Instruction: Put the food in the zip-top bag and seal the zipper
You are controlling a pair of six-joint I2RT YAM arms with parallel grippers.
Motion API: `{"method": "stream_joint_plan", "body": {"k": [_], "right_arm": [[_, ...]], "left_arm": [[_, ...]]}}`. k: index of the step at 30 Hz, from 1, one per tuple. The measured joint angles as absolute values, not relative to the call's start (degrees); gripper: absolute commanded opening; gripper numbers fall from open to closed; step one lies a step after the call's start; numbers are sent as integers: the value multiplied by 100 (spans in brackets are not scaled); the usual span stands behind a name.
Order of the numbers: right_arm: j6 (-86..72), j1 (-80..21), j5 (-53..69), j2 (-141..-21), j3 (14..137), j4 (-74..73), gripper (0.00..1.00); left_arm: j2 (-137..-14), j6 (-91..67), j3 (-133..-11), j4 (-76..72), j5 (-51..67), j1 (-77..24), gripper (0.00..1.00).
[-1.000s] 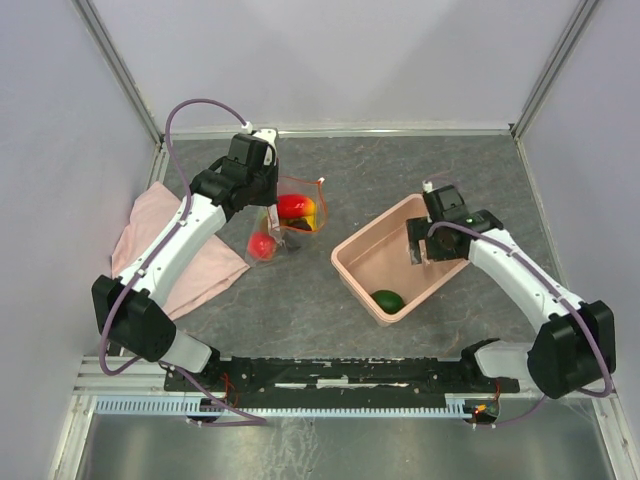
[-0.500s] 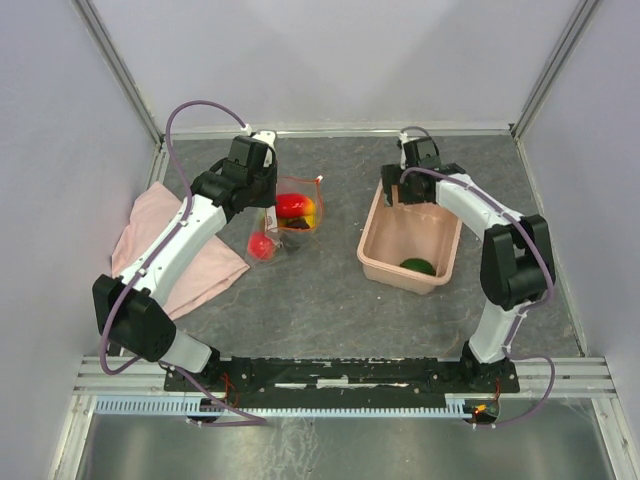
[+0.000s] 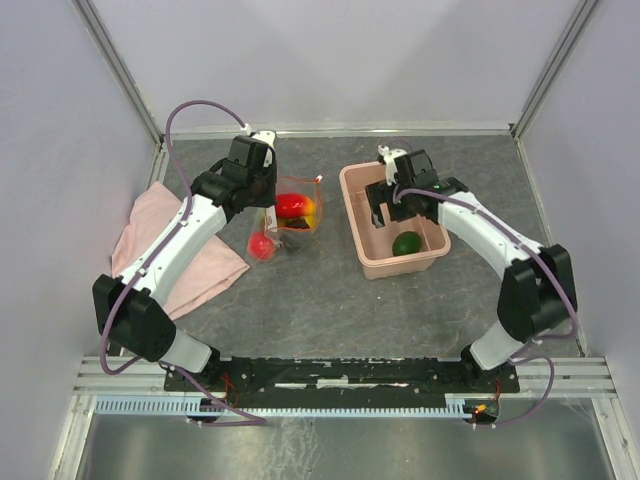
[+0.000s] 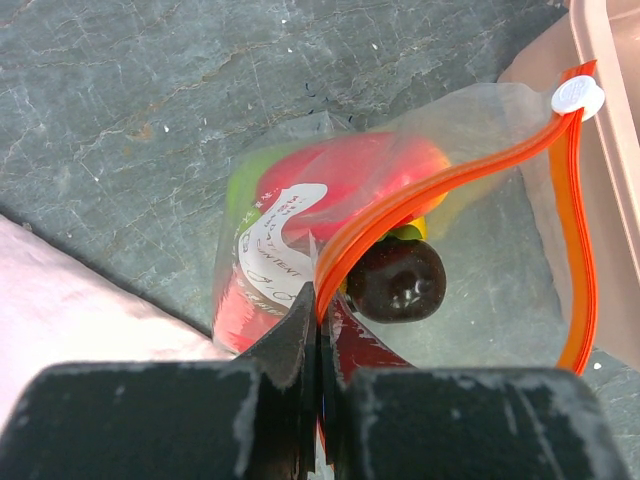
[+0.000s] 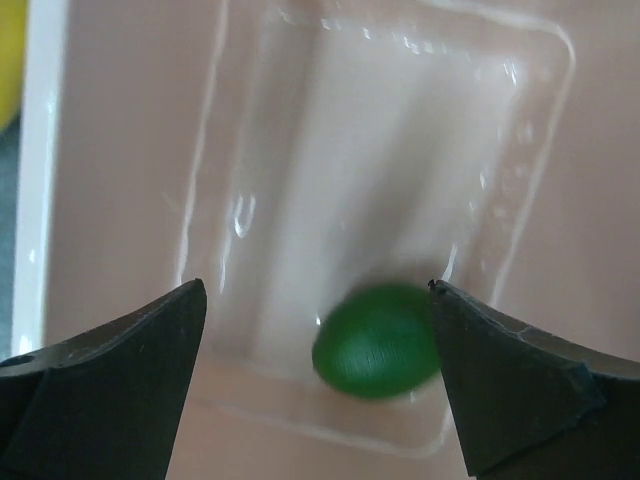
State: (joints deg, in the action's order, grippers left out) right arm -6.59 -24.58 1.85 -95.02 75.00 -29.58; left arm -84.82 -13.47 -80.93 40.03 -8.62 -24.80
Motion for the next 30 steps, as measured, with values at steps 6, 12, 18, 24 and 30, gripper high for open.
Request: {"method": "stream_joint_plan", "body": {"k": [6, 12, 18, 24, 30], "right_arm": [[-803, -2423, -303, -8578, 7065, -3785, 99], [-681, -2392, -816, -8274, 7196, -4405, 94], [-515, -1791, -1092, -8300, 7714, -4895, 75], [-390, -1398, -947, -8630, 7760, -5035, 56], [-220, -1306, -569, -9317, 7765, -5006, 36]], "left_arm": [[-8497, -1347, -8093, 3990, -867, -2475, 3], [-8593, -1347, -8093, 3920, -858, -2471, 3], [-8600, -1347, -8095, 3905, -862, -2471, 3], [-8600, -1347, -8095, 3903, -869, -2471, 3], [-8597, -1347, -8095, 3900, -869, -2471, 3]]}}
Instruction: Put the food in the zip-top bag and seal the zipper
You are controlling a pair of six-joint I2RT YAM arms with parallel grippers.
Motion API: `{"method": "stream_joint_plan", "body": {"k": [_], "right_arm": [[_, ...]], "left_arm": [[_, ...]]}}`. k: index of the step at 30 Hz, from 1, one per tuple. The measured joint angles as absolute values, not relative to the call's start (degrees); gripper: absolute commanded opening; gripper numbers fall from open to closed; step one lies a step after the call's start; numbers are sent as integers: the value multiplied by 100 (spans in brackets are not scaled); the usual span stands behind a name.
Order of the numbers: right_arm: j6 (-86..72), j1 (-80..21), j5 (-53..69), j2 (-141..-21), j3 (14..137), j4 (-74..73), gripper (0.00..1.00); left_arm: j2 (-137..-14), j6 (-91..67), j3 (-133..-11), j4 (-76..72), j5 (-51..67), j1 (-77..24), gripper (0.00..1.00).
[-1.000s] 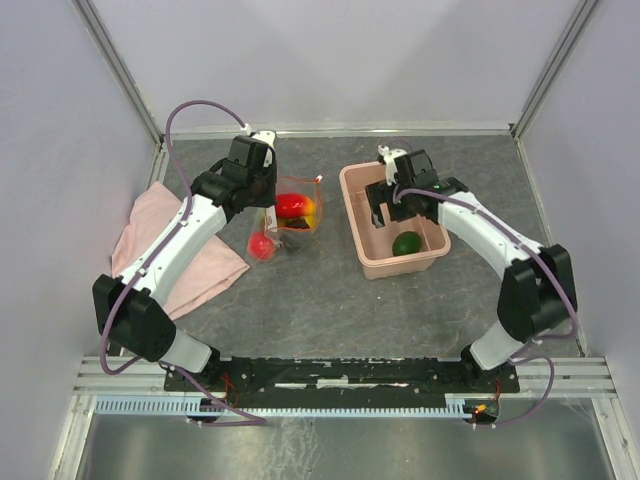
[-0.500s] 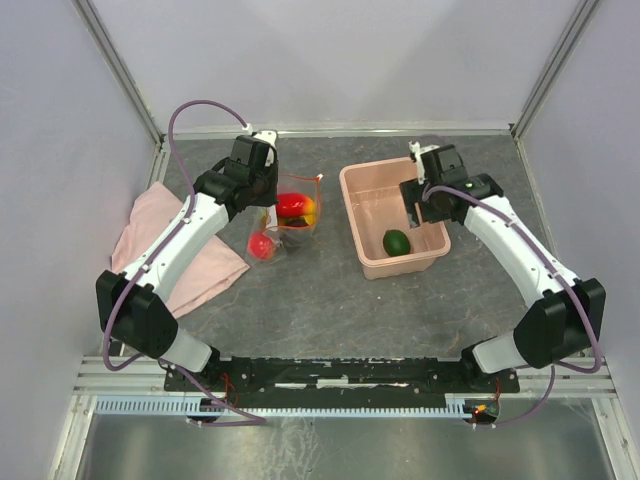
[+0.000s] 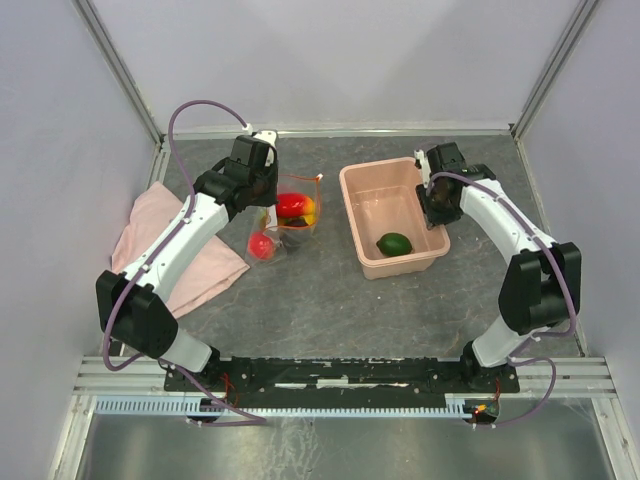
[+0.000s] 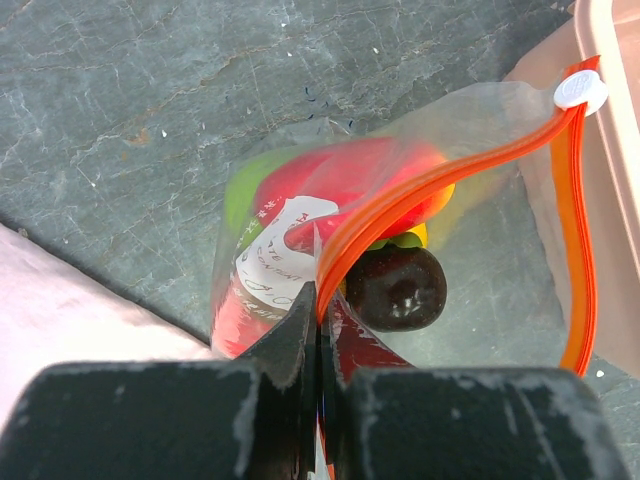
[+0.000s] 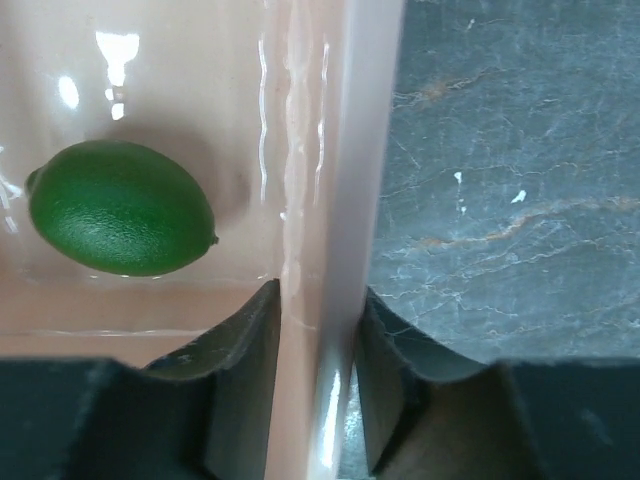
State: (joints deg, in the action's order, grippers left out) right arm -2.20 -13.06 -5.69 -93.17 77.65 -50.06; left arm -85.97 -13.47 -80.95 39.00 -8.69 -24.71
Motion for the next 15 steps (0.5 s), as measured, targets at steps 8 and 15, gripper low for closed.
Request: {"method": "stream_joint_plan", "body": {"k": [8, 15], "right_arm": [[213, -1297, -543, -9174, 7843, -4956, 2], [1264, -1306, -786, -7459, 7161, -3953, 2]], "left_arm": [[-8589, -1347, -8093, 3903, -895, -2471, 3], [-8582, -1345, -8095, 3898, -908, -2462, 3]]}}
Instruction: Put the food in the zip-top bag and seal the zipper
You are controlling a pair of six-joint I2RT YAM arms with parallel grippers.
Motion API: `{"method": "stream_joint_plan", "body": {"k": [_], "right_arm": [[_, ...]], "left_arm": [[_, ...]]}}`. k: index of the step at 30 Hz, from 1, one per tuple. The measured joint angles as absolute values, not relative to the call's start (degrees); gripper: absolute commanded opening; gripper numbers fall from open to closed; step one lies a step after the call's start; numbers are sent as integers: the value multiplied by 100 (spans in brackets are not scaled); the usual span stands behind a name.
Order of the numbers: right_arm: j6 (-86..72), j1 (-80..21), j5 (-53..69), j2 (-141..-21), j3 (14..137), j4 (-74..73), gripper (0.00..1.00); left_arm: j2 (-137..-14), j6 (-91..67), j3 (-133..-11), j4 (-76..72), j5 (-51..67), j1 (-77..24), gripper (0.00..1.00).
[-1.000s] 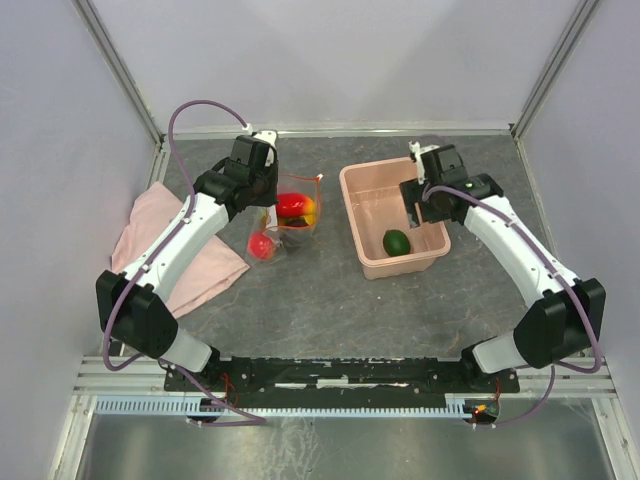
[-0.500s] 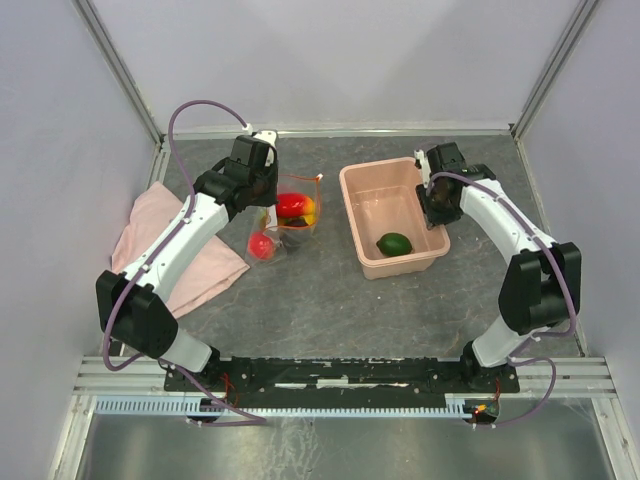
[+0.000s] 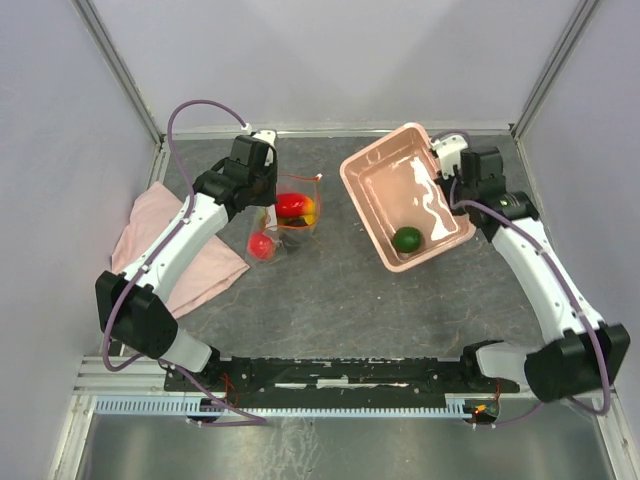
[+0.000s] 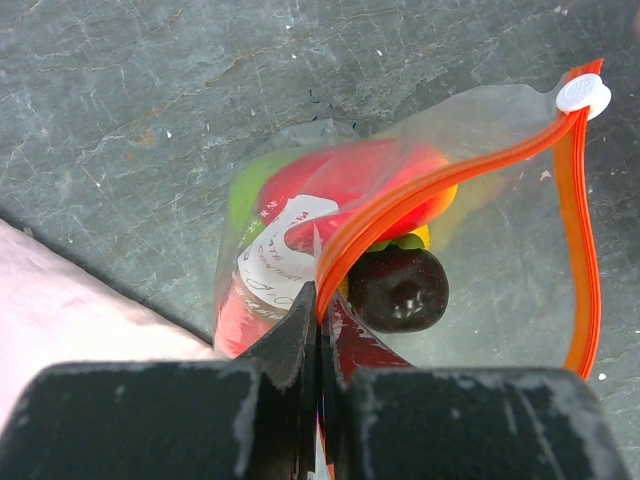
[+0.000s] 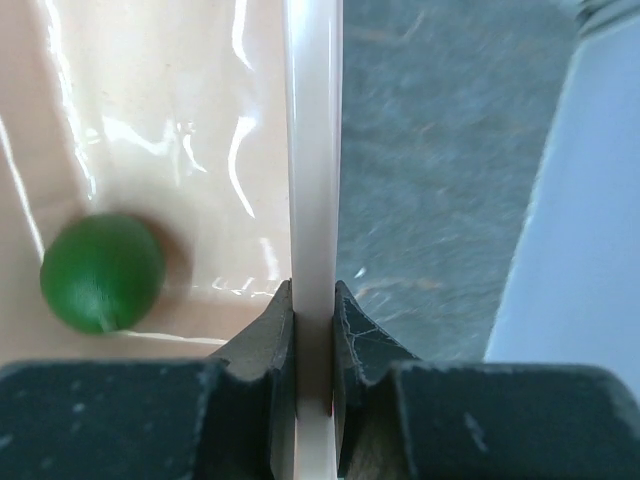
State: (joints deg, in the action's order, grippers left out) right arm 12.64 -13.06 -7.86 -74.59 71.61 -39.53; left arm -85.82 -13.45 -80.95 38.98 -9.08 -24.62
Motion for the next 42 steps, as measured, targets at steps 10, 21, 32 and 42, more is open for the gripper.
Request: {"method": "stream_joint_plan", "body": {"k": [10, 21, 32, 42], "right_arm": [[2005, -1302, -604, -7041, 6455, -2978, 2], [891, -1297, -633, -7564, 6455, -3721, 9], [-355, -1297, -910, -7564, 6458, -4932, 40], [-580, -1297, -961, -7564, 6674, -5533, 61]], "left_arm": [[-8506, -1347, -8093, 3900, -939, -2445, 3], [-8372, -1347, -8031, 3911, -941, -2445, 3], [-8372, -1345, -8027, 3909, -941, -2445, 3], [-8372, -1347, -8027, 3909, -941, -2445, 3]]}}
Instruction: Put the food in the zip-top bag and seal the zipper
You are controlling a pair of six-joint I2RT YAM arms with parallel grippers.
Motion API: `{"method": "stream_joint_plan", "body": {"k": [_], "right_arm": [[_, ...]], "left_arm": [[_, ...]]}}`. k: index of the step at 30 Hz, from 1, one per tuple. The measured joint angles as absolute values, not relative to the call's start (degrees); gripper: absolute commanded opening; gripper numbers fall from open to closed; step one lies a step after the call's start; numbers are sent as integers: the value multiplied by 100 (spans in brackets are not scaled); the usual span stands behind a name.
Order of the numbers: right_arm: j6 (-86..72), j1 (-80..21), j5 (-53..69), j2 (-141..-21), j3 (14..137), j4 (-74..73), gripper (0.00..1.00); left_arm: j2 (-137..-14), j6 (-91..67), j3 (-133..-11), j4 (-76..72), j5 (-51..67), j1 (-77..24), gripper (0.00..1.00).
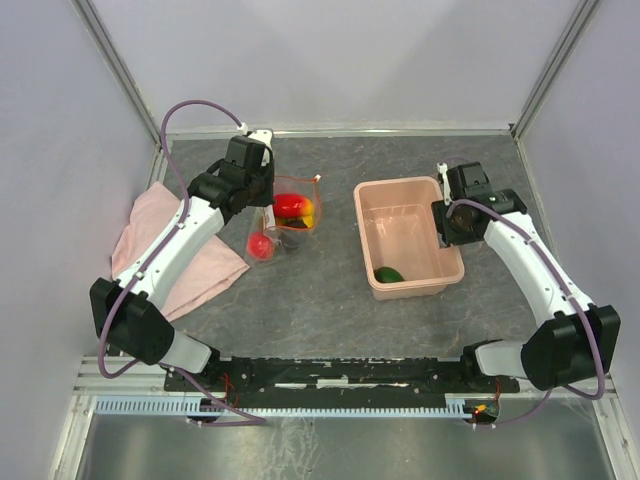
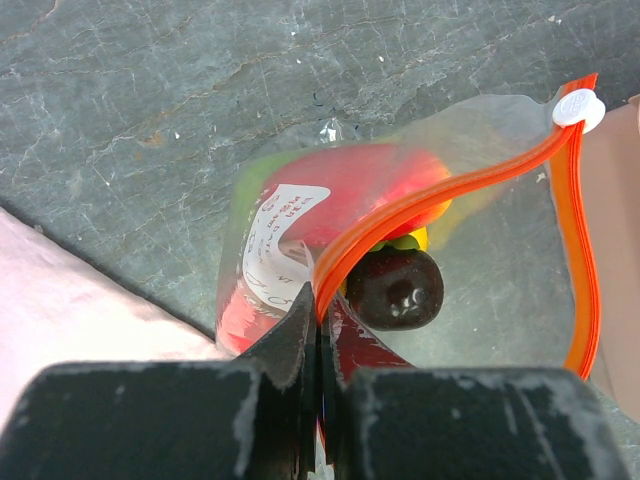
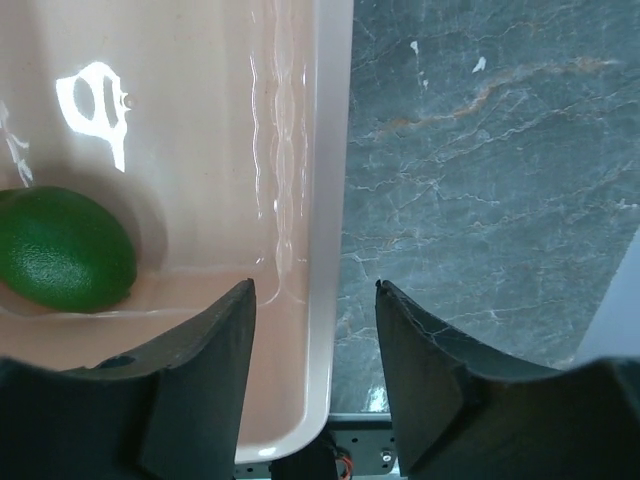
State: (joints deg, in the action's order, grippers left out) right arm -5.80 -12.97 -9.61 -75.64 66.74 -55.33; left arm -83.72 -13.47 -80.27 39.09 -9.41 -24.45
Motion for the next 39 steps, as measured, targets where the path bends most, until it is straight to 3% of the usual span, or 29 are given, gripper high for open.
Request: {"method": "stream_joint_plan", "body": {"k": [9, 20, 24, 39], "right_arm": [[-222, -1328, -464, -7516, 7697, -5854, 72], [294, -2010, 1160, -8071, 7784, -6316, 81], [399, -2239, 1441, -8403, 7542, -6257, 89], [327, -2510, 1754, -9478, 6552, -5052, 87]], "left_arm": [[-8372, -1345, -8027, 3909, -950, -2445, 3], [-8372, -1345, -8025, 3909, -1024, -2445, 3], [-8372, -1345, -8023, 3909, -1044, -2445, 3], [-8372, -1345, -8023, 3909, -1046, -2445, 3]]}}
